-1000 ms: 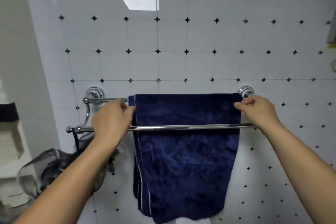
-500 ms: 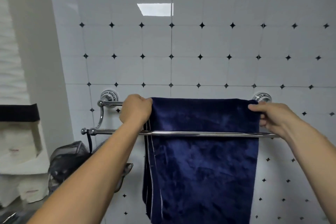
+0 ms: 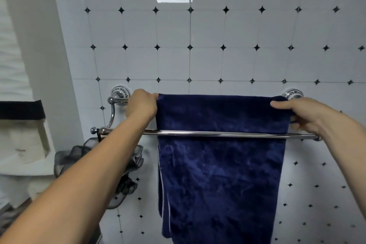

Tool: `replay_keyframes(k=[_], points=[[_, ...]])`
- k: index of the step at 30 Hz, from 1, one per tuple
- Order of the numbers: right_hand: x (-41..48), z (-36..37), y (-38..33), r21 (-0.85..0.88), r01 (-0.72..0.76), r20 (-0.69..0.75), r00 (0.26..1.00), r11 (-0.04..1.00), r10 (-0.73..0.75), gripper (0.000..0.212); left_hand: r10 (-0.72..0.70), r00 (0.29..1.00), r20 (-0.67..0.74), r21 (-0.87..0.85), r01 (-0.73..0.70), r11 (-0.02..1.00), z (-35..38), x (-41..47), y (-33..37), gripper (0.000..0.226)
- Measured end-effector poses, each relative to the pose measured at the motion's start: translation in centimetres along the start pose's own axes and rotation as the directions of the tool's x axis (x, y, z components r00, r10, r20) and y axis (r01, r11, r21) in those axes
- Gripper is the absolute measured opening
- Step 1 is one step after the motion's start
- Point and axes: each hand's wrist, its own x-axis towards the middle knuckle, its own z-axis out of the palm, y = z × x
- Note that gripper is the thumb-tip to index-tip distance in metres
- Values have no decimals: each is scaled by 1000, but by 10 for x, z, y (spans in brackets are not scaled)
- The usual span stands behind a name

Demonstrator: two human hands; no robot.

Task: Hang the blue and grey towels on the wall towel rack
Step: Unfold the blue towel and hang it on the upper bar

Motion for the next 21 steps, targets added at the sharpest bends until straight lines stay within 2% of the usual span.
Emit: replay_keyframes(k=[3,6,9,11,13,16,18,20,21], points=[[-1,1,1,-54,28,-37,999,998,-30,21,16,998,-52,75,-12,997,-1,1,7,32],[1,8,10,-57,94,-65,993,994,-97,20,68,994,-85,71,-62,996,0,1,6,33],[-2,11,16,-91,156,-99,981,984,-165,19,131,991,-5,-13,-131,991,1,-6,-6,27],[-3,9,17,-115,155,-48,986,981,-161,11,155,985,76,-29,-153,988,-1,-8,-16,38],[-4,8,17,-143,163,6,987,976,-163,11,157,984,80,-25,-155,988,-4,-5,-22,37],[-2,6,17,-163,186,-55,979,969,-197,18,138,988,61,-52,-135,989,-8,2,-22,32],[-2,8,18,-150,183,-92,976,971,-198,12,130,990,62,-60,-126,990,-9,4,-22,31],[-2,10,19,-238,186,-170,958,953,-229,26,124,990,72,-76,-118,990,-9,4,-21,29],[-2,9,20,-357,182,-214,939,916,-270,38,127,989,81,-76,-121,990,-9,4,-21,30]])
